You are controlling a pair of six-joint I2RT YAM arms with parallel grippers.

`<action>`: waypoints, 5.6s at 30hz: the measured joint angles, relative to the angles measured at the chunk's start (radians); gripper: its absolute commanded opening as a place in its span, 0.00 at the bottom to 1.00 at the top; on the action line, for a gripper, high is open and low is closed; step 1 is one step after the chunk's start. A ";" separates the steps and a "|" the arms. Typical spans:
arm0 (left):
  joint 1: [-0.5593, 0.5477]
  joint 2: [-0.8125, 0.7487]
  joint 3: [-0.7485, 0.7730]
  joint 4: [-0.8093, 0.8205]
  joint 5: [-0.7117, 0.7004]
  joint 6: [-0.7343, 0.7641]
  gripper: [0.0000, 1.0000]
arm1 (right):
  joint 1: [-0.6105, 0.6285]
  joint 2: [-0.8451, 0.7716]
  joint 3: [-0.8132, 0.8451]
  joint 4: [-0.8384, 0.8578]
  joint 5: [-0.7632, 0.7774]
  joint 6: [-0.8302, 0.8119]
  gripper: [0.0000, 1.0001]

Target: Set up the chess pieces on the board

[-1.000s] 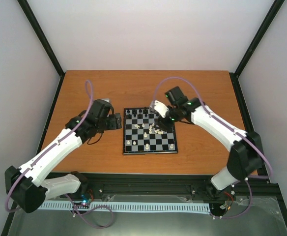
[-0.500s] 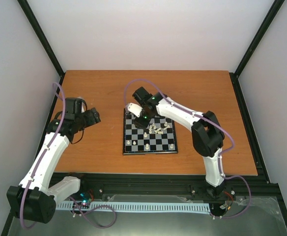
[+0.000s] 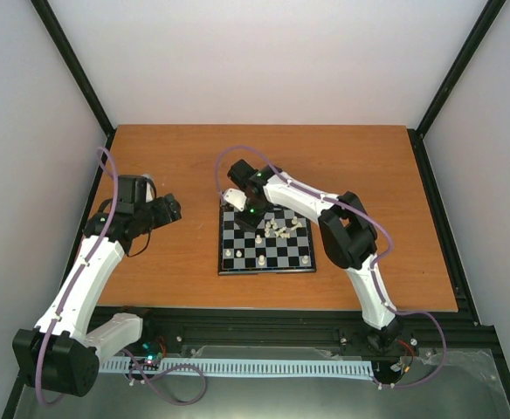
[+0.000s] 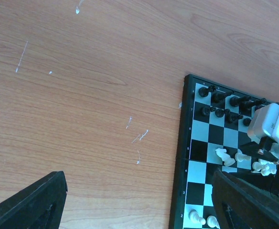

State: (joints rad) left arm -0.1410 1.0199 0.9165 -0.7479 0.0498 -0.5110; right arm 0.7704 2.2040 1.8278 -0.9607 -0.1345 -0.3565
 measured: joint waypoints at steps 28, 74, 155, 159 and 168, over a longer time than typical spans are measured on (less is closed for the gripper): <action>0.000 0.000 -0.011 0.015 0.031 0.011 0.82 | 0.003 0.060 0.038 -0.010 -0.013 0.039 0.12; -0.387 0.337 -0.069 0.600 0.681 -0.304 0.29 | 0.003 -0.808 -0.735 0.445 -0.117 -0.070 0.11; -0.901 0.492 -0.071 0.203 -0.400 -0.010 0.07 | -0.306 -0.921 -0.810 0.374 -0.153 -0.077 0.58; -0.901 0.508 -0.062 0.212 -0.408 -0.015 0.09 | -0.306 -0.921 -0.810 0.373 -0.153 -0.081 0.58; -0.902 0.522 -0.060 0.198 -0.407 -0.020 0.18 | -0.306 -0.921 -0.810 0.373 -0.153 -0.084 0.58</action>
State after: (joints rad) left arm -1.0428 1.5421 0.8570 -0.5499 -0.3573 -0.5312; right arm 0.4644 1.2827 1.0180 -0.5877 -0.2878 -0.4400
